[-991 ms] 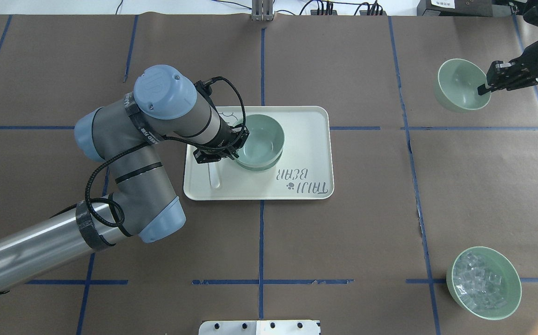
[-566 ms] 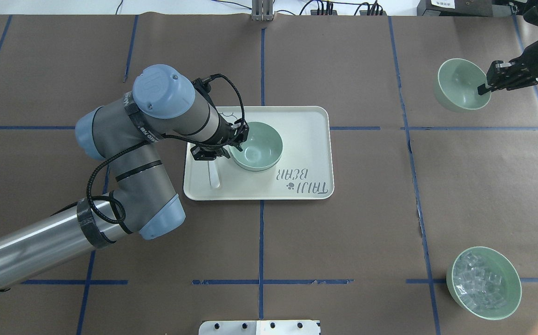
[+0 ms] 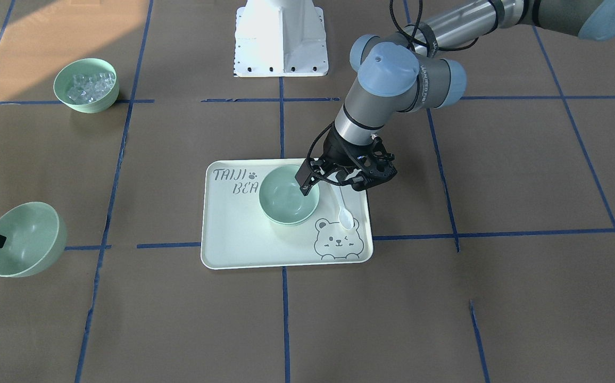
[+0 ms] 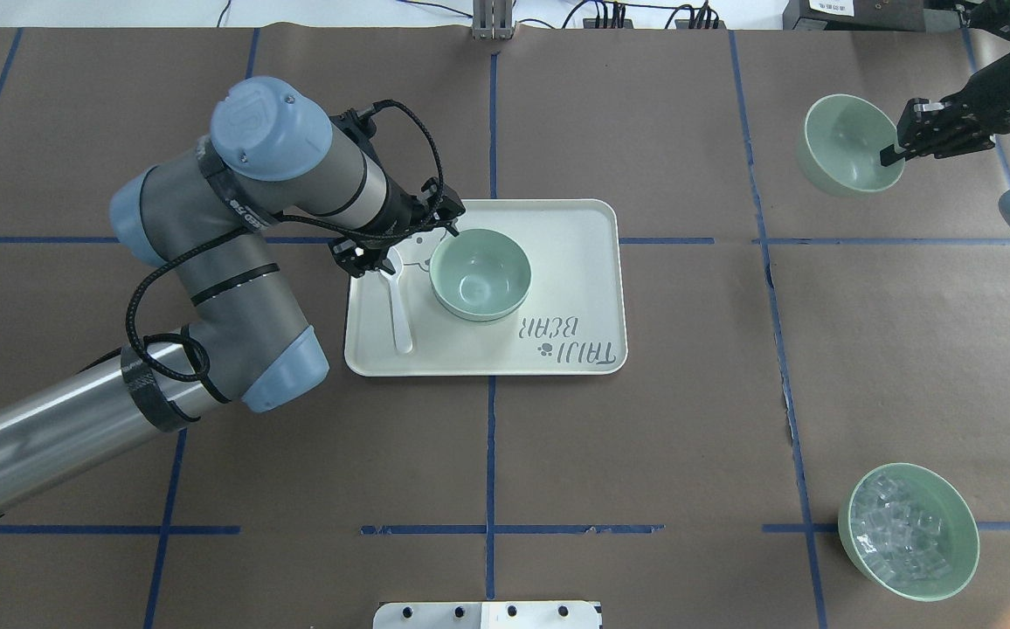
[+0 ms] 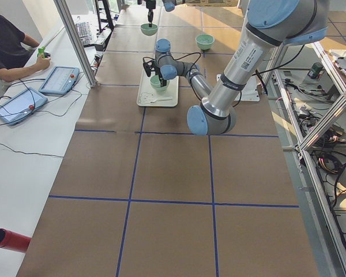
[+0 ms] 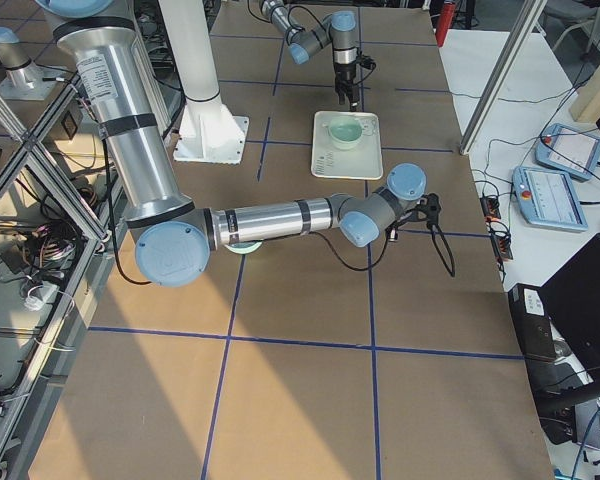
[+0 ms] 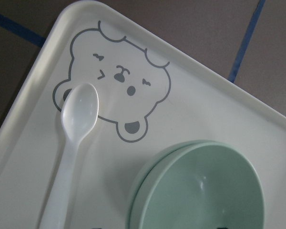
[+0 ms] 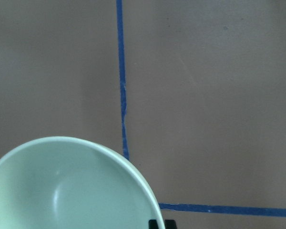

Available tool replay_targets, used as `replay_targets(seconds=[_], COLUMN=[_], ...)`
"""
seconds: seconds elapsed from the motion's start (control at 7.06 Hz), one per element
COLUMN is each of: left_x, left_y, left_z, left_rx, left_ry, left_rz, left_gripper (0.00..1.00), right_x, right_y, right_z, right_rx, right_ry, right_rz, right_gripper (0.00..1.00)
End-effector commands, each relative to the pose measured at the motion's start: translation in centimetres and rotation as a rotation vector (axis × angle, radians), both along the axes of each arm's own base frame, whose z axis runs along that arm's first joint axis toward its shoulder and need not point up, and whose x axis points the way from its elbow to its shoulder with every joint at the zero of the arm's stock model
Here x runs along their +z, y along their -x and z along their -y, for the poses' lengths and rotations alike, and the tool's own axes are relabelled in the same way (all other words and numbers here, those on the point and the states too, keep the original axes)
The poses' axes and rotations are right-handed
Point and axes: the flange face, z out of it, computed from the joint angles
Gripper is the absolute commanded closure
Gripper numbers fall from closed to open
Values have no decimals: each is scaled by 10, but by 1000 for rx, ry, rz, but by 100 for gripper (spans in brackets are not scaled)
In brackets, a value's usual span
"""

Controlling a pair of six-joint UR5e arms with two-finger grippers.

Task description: Stack green bowls together

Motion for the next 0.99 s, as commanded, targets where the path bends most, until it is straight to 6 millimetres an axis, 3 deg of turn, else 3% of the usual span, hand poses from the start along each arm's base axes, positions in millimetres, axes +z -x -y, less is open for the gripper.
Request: replay_targets(seconds=[0.0, 0.28, 0.42, 0.71, 0.85], left_x=[-2, 19, 26, 52, 58], left_y=[54, 119, 150, 179, 191], left_z=[19, 35, 47, 54, 57], left_rx=[56, 59, 64, 92, 104], left_ry=[-63, -125, -159, -207, -238], left_rz=[72, 162, 206, 256, 270], left_gripper=[0, 0, 0, 0, 0], right_x=[-56, -114, -133, -167, -204], right_y=[45, 95, 125, 170, 204], right_z=[0, -6, -23, -38, -48], right_rx=[-5, -7, -20, -51, -60], right_ry=[32, 51, 26, -3, -8], right_rz=[45, 81, 82, 82, 48], right_gripper=[100, 100, 100, 100, 100])
